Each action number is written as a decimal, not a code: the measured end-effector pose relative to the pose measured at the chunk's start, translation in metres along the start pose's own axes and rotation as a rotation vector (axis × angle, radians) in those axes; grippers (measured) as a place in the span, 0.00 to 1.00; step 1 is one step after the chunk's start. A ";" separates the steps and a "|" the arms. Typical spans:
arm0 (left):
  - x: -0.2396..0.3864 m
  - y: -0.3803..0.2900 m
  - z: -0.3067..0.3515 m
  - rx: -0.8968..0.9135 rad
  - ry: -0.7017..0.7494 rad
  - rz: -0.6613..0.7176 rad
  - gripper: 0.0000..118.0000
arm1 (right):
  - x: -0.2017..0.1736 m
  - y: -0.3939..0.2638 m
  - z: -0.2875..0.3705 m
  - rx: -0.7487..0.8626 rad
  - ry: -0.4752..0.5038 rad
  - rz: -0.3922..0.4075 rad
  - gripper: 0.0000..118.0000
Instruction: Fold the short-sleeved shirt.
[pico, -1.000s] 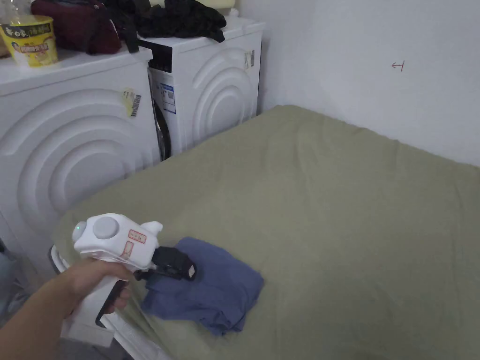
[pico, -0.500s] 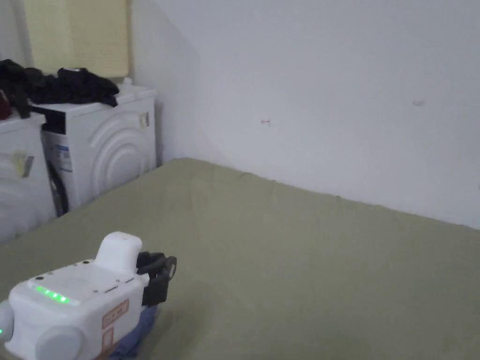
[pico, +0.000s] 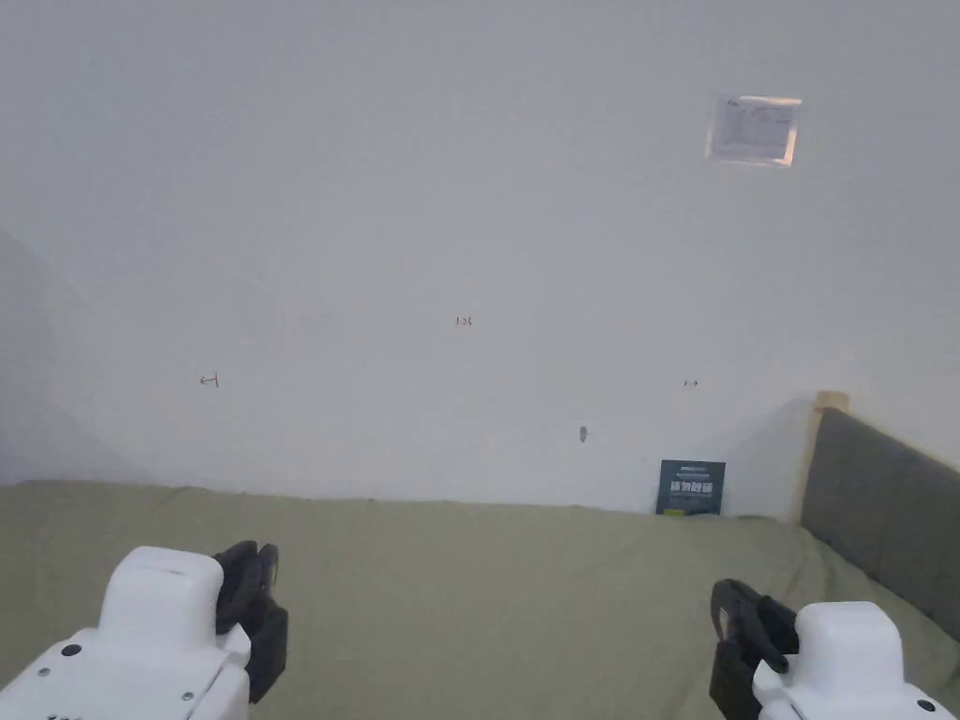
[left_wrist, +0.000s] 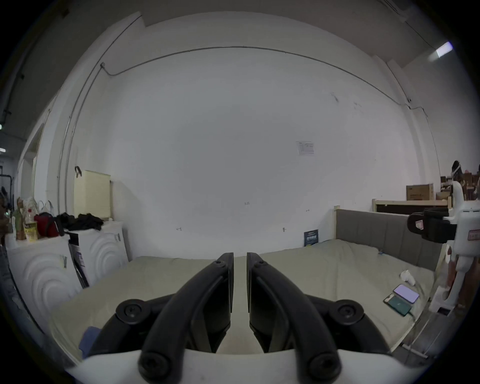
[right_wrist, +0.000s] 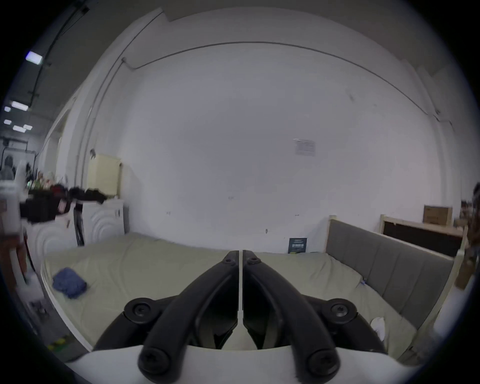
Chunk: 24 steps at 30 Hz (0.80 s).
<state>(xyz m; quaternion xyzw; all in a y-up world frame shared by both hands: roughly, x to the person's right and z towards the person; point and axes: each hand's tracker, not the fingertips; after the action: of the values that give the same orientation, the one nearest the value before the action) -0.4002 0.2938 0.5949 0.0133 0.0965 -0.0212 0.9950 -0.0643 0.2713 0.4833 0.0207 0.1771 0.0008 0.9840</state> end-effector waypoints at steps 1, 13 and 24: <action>0.000 -0.002 -0.002 -0.022 -0.026 -0.006 0.09 | 0.004 0.002 -0.002 -0.004 0.035 -0.020 0.03; -0.030 -0.001 -0.011 -0.040 0.030 0.009 0.09 | -0.010 0.006 -0.020 -0.007 -0.022 0.023 0.09; -0.036 -0.005 -0.013 -0.047 0.021 0.040 0.42 | -0.013 0.003 -0.019 -0.021 -0.008 0.039 0.54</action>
<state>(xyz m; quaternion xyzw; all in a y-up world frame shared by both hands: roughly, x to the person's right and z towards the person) -0.4383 0.2906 0.5886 -0.0077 0.1070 0.0012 0.9942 -0.0829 0.2747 0.4705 0.0139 0.1728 0.0219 0.9846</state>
